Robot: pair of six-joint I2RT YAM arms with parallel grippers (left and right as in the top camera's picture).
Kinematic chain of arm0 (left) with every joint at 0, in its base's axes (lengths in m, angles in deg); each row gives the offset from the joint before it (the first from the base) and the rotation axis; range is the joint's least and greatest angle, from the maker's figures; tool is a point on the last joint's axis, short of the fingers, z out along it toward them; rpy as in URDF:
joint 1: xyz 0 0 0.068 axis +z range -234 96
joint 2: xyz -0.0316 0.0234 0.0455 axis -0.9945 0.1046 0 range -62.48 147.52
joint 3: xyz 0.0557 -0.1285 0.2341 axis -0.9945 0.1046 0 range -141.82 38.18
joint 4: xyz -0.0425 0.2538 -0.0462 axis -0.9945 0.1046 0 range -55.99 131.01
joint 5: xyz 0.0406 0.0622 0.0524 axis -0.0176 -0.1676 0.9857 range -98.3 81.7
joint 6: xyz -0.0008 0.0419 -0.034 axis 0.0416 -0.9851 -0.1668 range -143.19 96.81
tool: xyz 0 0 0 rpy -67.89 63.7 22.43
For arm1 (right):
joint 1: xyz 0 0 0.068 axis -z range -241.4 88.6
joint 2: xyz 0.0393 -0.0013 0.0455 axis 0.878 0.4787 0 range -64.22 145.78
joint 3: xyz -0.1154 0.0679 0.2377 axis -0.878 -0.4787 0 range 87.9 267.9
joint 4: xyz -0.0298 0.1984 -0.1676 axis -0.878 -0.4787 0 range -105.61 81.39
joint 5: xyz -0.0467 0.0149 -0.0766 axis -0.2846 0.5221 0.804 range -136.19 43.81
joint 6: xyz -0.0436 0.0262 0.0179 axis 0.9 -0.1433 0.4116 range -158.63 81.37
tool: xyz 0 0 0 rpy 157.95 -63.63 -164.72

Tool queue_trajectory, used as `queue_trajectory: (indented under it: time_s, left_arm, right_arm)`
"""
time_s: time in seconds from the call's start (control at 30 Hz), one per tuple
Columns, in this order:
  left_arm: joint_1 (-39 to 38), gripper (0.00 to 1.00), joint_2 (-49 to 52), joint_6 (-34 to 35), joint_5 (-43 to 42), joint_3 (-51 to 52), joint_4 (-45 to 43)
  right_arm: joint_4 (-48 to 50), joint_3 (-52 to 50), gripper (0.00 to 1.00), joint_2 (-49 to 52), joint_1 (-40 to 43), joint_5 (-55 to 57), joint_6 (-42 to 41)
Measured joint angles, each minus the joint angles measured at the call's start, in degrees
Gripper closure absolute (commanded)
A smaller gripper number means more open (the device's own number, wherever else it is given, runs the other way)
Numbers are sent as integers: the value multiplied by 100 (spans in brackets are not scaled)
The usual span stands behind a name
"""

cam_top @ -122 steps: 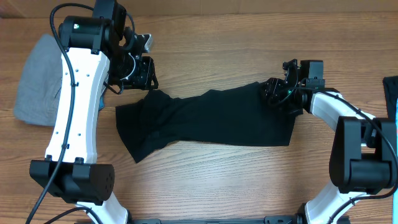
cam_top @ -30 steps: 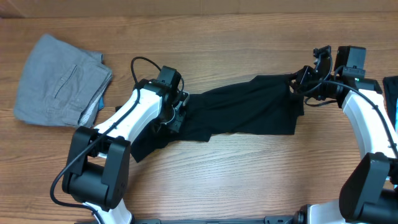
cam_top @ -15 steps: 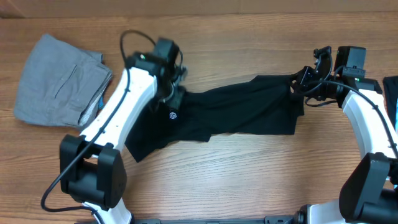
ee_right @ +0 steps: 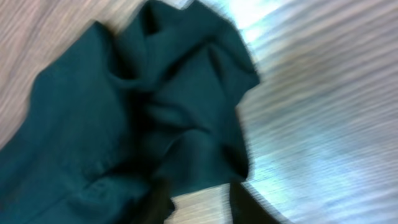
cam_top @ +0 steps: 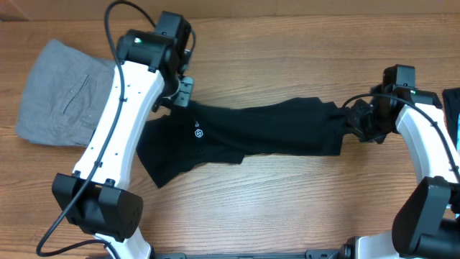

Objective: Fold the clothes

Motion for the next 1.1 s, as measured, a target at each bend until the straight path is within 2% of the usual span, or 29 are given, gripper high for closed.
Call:
queue_trajectory:
  time_s: [0.17,0.4,0.7,0.83,0.93,1.03,1.1]
  left_arm:
    - [142,96,0,37,101,-7,26]
    - [146,96,0,37,114,-9,76]
    - [146,96,0,37,111,-9,79]
    - [146,96,0,37,111,-9,81]
    - [146,96,0,37,107,-9,85]
    - [146,96,0,37,96,-9,92]
    - [146,96,0,37,87,-9,94]
  right_arm:
    - [94,-15,46,0,2,120,42]
    - [713,-55,51,0,-74,-907,553]
    - [839,-269,51,505,-997,-1303,745]
    - [951,-367,60,931,-1276,-1268,708]
    - [992,-398,72,1047,-1305,-1128,645]
    - [1062,-400,90,1049,-1300,-1056,610]
    - [1069,-400,94,1049,-1300,-1051,590]
